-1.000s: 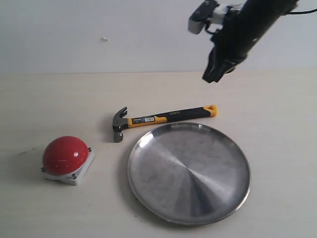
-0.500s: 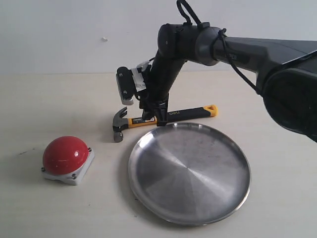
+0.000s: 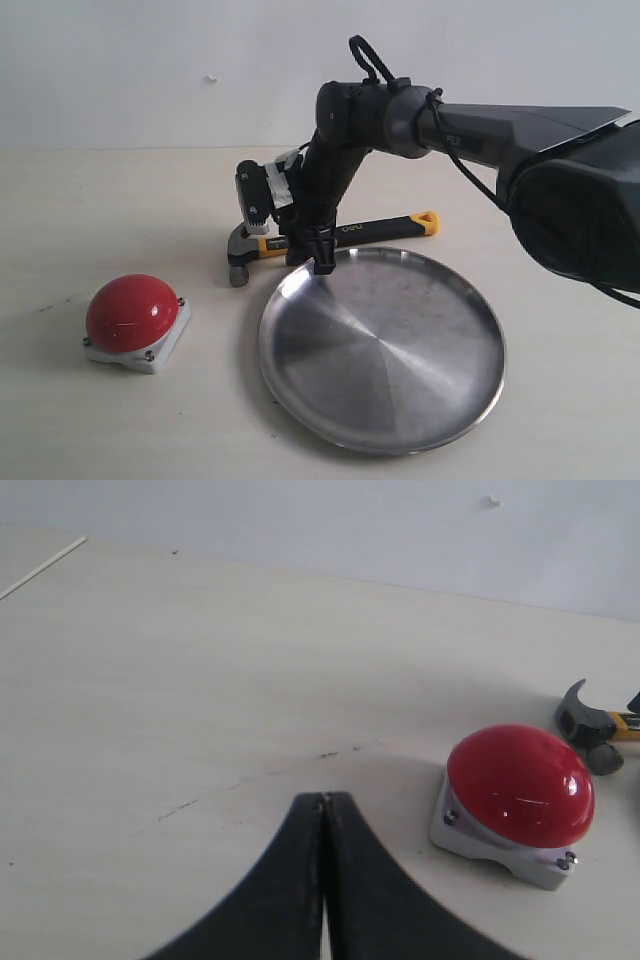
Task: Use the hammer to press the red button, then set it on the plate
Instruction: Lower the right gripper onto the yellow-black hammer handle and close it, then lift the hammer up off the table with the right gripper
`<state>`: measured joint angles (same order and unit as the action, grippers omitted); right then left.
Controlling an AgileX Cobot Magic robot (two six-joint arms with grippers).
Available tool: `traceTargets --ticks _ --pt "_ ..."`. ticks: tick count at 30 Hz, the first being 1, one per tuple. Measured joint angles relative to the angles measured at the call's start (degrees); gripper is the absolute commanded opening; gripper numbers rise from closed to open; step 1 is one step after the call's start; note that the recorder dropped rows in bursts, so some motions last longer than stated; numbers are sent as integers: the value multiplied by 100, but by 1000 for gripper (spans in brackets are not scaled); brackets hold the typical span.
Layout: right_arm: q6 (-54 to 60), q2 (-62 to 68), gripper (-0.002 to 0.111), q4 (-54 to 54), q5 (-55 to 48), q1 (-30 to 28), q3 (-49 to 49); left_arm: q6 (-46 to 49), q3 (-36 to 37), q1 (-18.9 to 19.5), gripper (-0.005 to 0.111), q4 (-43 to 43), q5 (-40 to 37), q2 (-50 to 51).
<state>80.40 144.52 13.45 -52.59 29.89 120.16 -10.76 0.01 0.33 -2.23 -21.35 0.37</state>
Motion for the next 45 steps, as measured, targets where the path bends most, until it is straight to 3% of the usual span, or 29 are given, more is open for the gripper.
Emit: traceTargets --ticks 6,14,17,45 --pt "0 35 43 13 55 0 25 0 0 0 0 0 0 0" --pt "-17 62 18 22 151 0 36 0 0 0 0 0 0 0" --pt "-29 62 0 10 151 0 36 0 0 0 0 0 0 0" --pt "-1122 -324 0 -277 -210 0 12 0 0 0 0 0 0 0"
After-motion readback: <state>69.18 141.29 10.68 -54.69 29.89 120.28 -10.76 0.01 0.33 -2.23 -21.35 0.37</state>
